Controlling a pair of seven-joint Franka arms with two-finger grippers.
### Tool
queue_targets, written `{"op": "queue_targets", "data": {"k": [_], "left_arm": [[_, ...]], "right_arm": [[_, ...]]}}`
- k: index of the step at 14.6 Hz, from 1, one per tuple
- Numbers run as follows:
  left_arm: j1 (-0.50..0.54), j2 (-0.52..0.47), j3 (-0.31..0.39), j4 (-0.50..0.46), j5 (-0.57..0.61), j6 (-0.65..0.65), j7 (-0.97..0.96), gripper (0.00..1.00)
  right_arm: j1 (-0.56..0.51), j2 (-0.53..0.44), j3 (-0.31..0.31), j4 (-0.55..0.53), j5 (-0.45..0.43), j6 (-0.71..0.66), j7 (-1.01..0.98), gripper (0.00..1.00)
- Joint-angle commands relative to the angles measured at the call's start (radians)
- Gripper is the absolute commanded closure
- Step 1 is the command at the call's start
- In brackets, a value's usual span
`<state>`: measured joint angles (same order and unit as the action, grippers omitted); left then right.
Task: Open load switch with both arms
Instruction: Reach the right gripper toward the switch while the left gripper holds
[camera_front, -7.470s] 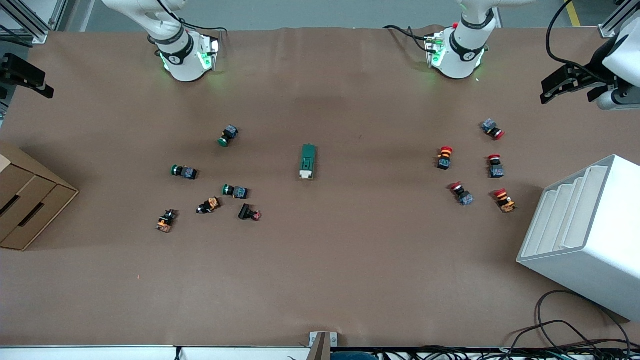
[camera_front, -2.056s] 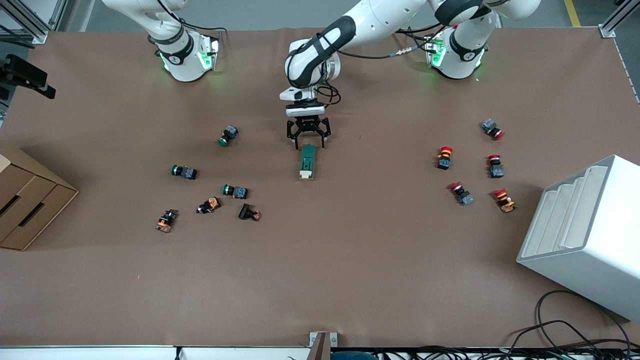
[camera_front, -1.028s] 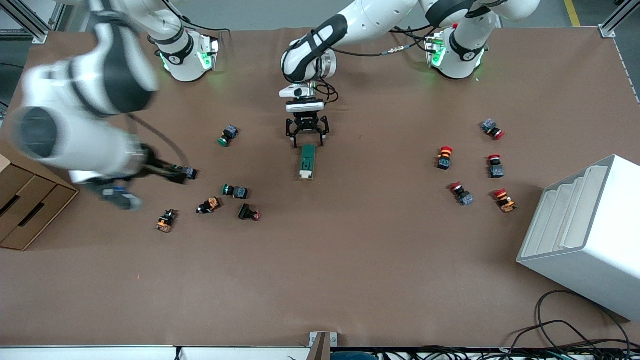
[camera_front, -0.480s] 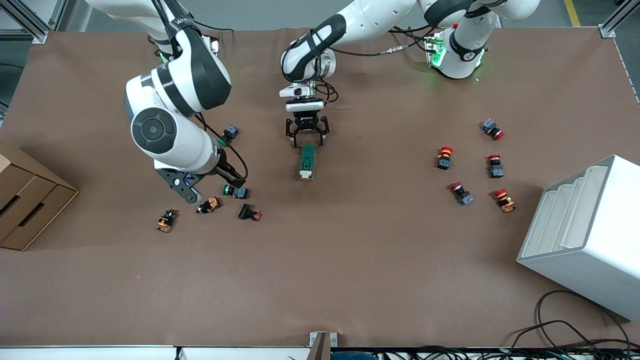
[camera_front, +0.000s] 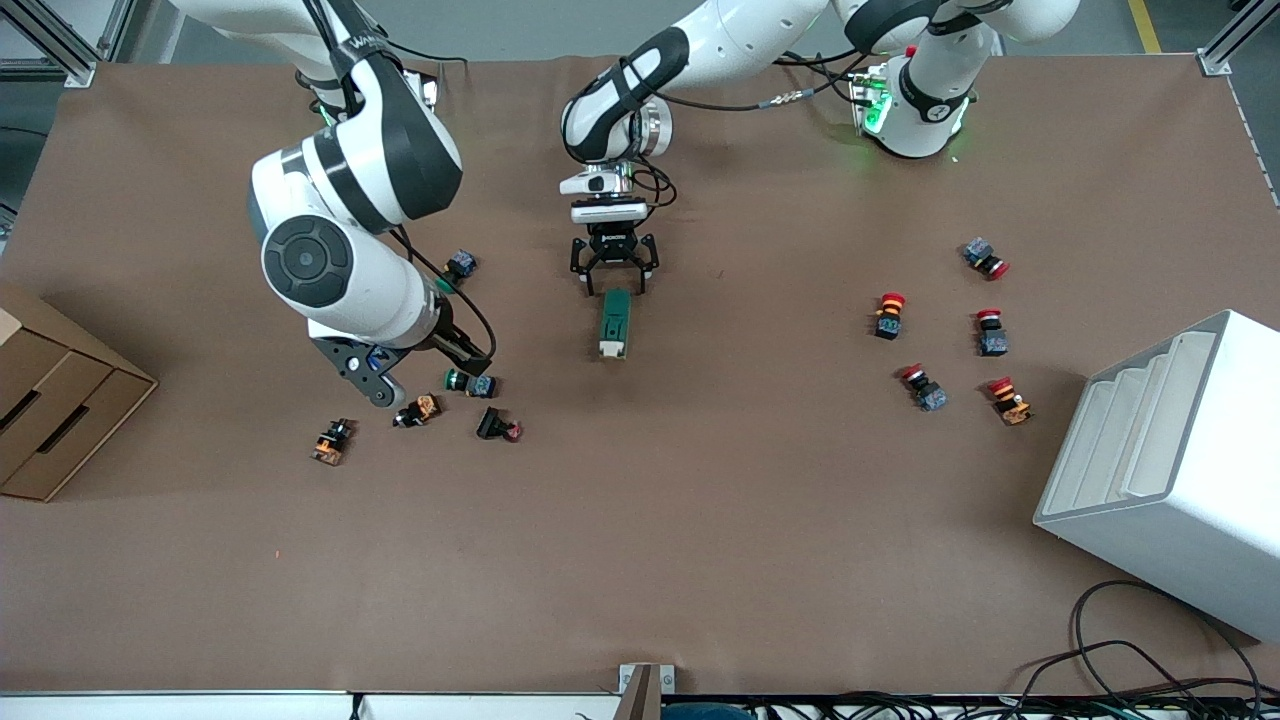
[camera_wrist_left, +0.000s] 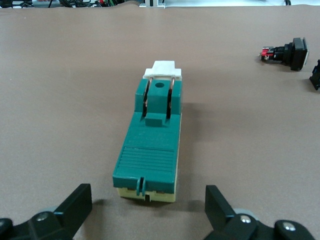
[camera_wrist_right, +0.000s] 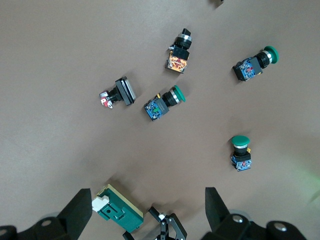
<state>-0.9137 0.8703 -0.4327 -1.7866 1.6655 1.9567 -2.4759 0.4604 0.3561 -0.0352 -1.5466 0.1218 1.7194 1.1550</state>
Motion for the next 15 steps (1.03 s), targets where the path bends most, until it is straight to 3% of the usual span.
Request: {"op": "queue_targets", "data": {"k": [1, 4, 6, 15], "left_arm": [[-0.004, 0.064, 0.006, 0.027, 0.019, 0.022, -0.017, 0.0], [-0.004, 0.064, 0.006, 0.027, 0.019, 0.022, -0.018, 0.0], [-0.004, 0.064, 0.006, 0.027, 0.019, 0.022, -0.017, 0.0], [-0.004, 0.062, 0.006, 0.024, 0.019, 0.022, -0.02, 0.0]], "right_arm": [[0.074, 0.218, -0.038, 0.129, 0.042, 0.071, 0.283, 0.0], [-0.069, 0.156, -0.037, 0.128, 0.044, -0.024, 0.025, 0.0], [-0.097, 0.144, -0.037, 0.128, 0.044, -0.047, -0.03, 0.0], [-0.062, 0.149, -0.035, 0.122, 0.044, -0.032, 0.003, 0.0]]}}
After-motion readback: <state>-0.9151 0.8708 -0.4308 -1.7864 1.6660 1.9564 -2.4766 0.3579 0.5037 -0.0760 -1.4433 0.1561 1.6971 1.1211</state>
